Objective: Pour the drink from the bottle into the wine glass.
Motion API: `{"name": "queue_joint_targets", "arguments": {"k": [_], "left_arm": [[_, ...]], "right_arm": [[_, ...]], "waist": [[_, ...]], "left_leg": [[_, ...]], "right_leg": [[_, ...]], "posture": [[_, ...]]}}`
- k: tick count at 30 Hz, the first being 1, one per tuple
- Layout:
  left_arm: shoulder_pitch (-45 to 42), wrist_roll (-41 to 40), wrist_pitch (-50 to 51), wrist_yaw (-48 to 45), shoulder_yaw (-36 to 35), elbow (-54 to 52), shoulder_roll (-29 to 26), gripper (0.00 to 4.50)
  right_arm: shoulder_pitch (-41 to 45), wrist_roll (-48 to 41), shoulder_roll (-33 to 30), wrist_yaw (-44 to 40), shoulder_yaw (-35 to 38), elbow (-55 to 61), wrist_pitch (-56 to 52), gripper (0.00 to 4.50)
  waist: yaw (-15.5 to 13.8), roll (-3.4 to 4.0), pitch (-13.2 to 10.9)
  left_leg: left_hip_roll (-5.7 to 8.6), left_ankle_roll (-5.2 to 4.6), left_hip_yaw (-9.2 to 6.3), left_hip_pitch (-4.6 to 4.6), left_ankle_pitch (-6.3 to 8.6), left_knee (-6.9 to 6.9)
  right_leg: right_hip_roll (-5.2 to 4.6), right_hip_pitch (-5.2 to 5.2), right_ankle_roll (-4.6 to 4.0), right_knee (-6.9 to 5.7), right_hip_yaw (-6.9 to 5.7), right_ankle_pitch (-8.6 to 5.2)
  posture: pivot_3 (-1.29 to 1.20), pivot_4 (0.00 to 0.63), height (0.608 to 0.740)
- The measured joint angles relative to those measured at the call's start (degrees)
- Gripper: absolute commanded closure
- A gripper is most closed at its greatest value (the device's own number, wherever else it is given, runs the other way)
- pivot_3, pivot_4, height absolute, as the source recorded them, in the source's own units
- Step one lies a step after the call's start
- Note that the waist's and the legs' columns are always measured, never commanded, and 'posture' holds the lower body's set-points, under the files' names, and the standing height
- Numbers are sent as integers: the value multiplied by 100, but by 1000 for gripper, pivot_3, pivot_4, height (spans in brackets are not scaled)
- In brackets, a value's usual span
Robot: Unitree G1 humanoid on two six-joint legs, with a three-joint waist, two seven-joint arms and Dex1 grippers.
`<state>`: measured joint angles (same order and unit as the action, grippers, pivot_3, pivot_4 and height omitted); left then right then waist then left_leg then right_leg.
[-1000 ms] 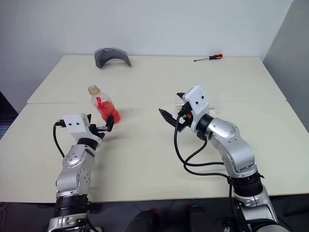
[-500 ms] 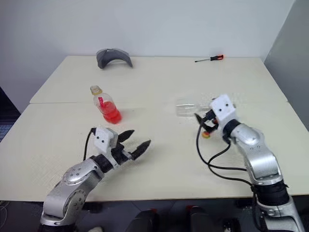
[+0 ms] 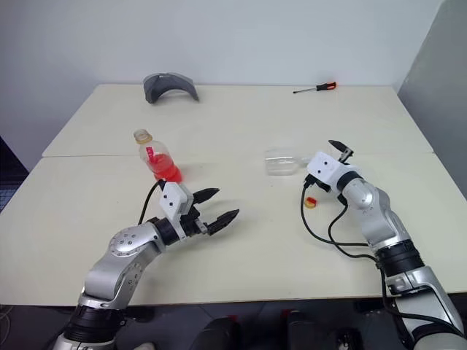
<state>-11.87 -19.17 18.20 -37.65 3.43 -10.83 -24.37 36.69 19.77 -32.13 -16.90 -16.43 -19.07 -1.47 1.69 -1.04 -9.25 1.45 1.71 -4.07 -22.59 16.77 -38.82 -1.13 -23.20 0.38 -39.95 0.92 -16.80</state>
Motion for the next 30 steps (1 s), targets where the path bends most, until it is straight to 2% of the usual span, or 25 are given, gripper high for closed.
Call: {"name": "queue_joint_targets", "arguments": {"k": [16,22,30], "left_arm": [[89,168,-80,255,3,6,207,71],[-2,169,-82,266,-12,19,205,71],[-143,163,6,300,13,35,282,71]], "right_arm": [[1315,590,671,251,-288,-2627,943,0],[1750,895,939,695,-479,-3483,1139,0],[2317,1658,931,1323,-963,-4311,1041,0]], "waist": [[13,0,0],[17,1,0],[19,1,0]], "left_leg": [[-1,17,2,-1,-9,1],[-1,17,3,-1,-10,1],[-1,18,5,-1,-10,1]], "right_leg": [[0,-1,-1,-2,3,0],[0,-2,-1,-3,5,1],[0,-3,-1,-3,6,1]], "posture": [[0,150,740],[0,150,740],[0,150,740]]}}
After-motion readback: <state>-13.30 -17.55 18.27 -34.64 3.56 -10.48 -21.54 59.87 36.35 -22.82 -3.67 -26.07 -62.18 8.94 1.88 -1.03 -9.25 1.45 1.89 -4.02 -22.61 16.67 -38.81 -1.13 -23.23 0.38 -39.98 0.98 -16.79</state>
